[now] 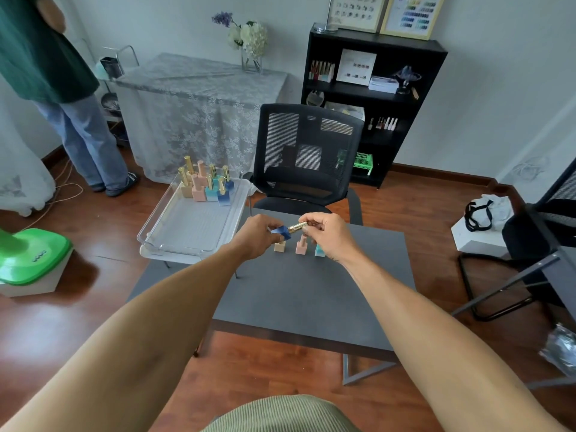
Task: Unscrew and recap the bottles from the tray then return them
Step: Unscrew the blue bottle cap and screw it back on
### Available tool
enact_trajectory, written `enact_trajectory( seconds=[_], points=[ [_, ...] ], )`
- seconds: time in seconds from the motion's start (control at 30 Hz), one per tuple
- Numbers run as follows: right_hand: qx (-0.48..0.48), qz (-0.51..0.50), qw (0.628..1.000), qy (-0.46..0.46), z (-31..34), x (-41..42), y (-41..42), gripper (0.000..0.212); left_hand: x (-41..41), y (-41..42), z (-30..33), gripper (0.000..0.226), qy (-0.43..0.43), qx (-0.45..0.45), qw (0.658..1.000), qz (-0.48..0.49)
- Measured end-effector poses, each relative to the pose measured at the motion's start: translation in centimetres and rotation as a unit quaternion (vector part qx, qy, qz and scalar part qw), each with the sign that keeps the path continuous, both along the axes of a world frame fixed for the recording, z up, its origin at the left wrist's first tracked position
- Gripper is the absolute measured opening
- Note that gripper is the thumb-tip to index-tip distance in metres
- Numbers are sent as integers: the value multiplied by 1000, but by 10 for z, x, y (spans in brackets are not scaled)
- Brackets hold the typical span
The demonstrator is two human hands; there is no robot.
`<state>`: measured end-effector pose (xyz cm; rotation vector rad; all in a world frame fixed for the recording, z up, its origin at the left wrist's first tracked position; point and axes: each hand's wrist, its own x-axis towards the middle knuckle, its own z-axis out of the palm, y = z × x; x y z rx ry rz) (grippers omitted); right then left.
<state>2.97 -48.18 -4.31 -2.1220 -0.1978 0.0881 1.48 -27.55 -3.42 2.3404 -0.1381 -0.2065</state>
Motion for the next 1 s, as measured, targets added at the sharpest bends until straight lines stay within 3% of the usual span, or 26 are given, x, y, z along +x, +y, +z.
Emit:
enact_trajectory(
  seconds=[0.13,0.33,0.67,0.7,0.8,1.0],
  points=[
    [-18,1,1000,8,5,-1,0,9,1,-1,0,16,2,-2,1000,5],
    [-51,-38,998,24,5,-1,-2,40,2,-6,-1,22,6,2,1000,-1],
    [-78,-58,994,58,0,3,-4,70,4,-8,-3,22,0,-6,1000,-3],
    [-73,-56,994,59,1,2,-5,69,5,-7,-4,20,1,-7,1000,-5],
    [-48,-28,998,38,2,1,-8,35,7,-4,-7,18,2,-4,1000,-1],
    [-42,31,999,10,1,3,-7,30,11,0,-11,14,-6,9,1000,1]
  ],
)
